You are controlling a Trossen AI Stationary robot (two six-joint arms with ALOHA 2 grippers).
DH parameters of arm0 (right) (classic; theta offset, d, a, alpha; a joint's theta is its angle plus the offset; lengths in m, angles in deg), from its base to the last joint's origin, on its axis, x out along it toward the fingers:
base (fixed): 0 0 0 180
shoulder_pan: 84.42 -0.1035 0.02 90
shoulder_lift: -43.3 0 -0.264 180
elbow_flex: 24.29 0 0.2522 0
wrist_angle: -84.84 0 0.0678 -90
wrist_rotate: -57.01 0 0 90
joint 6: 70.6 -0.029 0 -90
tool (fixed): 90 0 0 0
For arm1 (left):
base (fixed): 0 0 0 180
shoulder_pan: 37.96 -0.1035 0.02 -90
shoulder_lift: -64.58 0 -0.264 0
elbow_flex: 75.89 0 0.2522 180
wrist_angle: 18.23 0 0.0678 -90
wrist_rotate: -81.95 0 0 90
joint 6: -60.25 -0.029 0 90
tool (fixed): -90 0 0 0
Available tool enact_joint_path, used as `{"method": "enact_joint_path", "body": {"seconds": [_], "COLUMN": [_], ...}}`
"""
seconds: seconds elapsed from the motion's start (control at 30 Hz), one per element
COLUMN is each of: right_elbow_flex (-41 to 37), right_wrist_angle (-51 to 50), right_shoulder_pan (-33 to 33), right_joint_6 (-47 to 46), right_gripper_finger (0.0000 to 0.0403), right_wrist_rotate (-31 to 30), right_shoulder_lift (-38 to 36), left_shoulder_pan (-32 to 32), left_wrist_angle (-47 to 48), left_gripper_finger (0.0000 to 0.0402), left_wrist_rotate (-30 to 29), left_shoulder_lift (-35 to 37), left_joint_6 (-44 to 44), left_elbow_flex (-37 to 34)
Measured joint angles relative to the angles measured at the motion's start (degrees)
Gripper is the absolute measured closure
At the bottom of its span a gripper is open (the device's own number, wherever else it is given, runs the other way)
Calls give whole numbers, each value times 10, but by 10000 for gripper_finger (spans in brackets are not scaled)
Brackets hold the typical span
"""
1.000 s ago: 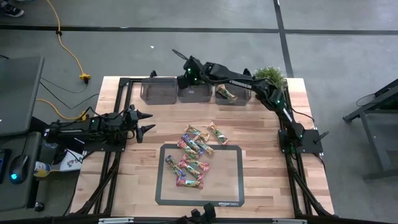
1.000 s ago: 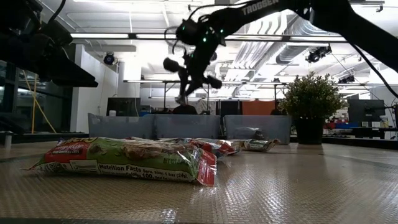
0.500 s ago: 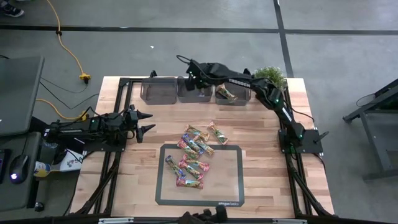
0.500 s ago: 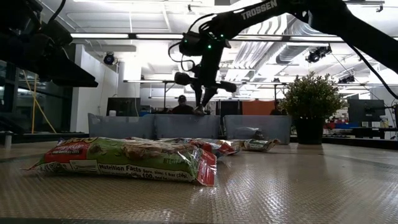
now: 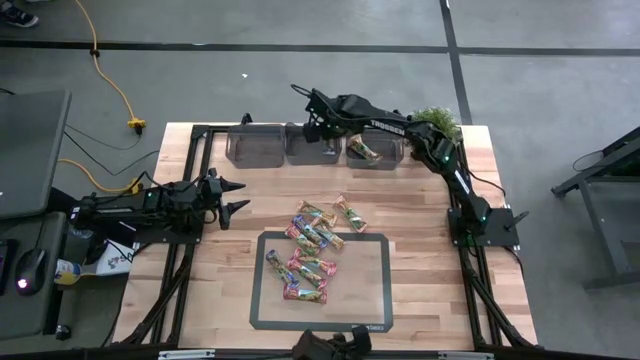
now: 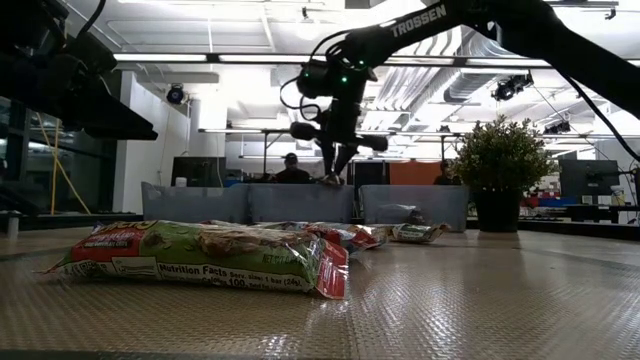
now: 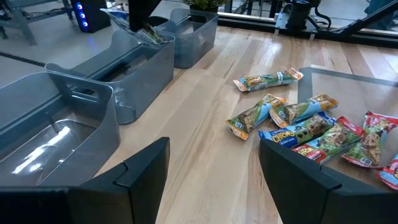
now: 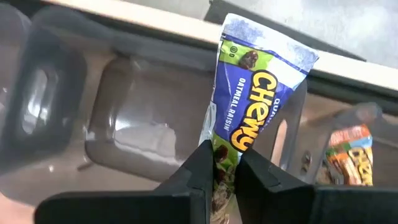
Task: Pick and place Granola Bars by type
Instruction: Put the blue granola bar into the middle black bin
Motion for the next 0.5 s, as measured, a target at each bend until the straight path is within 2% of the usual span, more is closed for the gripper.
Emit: {"method": "enact_joint_path", "body": {"seconds": [0.5], "right_elbow_flex": [0], "right_wrist_angle": [-23], "right_shoulder_pan": [-3], "right_joint_6": [15], "right_gripper_finger": [366], "right_wrist_rotate": [45], "right_shoulder_lift": [0], "left_shoulder_pan": [0], "left_wrist_angle": [0], "left_gripper_finger": [159], "left_wrist_rotate": [0], "left_shoulder_lift": [0], "left_joint_6": [0], "left_elbow_flex": [0]}}
